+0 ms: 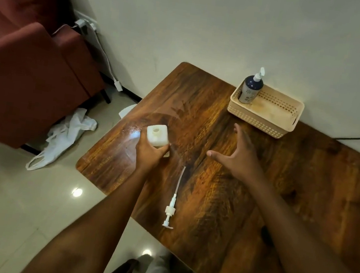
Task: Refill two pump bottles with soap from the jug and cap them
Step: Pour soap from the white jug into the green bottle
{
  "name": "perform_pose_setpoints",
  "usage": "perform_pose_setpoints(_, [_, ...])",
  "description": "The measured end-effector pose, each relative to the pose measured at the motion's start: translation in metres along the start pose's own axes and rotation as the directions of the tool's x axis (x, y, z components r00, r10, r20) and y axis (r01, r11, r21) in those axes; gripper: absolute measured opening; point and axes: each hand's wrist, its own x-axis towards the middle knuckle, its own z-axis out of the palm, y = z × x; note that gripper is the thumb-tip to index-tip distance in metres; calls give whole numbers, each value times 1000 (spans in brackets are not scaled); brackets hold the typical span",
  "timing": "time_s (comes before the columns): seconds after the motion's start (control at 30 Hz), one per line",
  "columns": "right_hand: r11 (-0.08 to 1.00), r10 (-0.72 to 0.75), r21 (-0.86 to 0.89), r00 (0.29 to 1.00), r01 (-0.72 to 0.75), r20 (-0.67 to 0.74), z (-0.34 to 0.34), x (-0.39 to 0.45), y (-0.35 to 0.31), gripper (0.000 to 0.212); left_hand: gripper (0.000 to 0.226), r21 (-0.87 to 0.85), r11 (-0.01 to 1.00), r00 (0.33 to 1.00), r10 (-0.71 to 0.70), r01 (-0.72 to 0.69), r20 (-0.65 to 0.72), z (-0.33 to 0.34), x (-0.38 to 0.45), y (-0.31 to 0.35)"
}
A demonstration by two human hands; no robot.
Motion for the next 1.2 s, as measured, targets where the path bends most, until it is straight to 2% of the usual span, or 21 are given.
perform_pose_setpoints(0.1, [999,3,45,999,-2,-33,-9,-7,3,121,89,-15,998,995,63,-62,78,8,-5,14])
perform_pose_setpoints(0.17, [998,19,65,999,-15,-50,-18,-12,7,121,85,-14,988,978,153,-153,139,16,-11,29])
perform_pose_setpoints(0.33, [987,90,145,992,-76,-88,-51,-35,29,122,79,-43,939,892,337,-341,301,47,-33,75])
perform_pose_setpoints(0.47, [972,159,190,981,-136,-111,-81,-63,57,123,78,-69,885,811,451,-461,373,80,-59,104])
perform_pose_setpoints(0.67, [947,280,222,935,-232,-217,-120,-114,114,121,79,-83,845,726,501,-529,471,132,-116,130])
perform_pose_setpoints(0.83, [926,346,240,912,-292,-222,-132,-156,156,123,85,-92,832,673,502,-547,544,163,-169,139])
perform_pose_setpoints(1.03, [900,360,301,927,-316,-104,-112,-191,187,131,81,-100,790,626,550,-605,553,171,-195,141])
perform_pose_setpoints(1.2, [898,352,283,936,-338,0,-74,-198,201,137,87,-56,812,659,510,-581,553,171,-194,127])
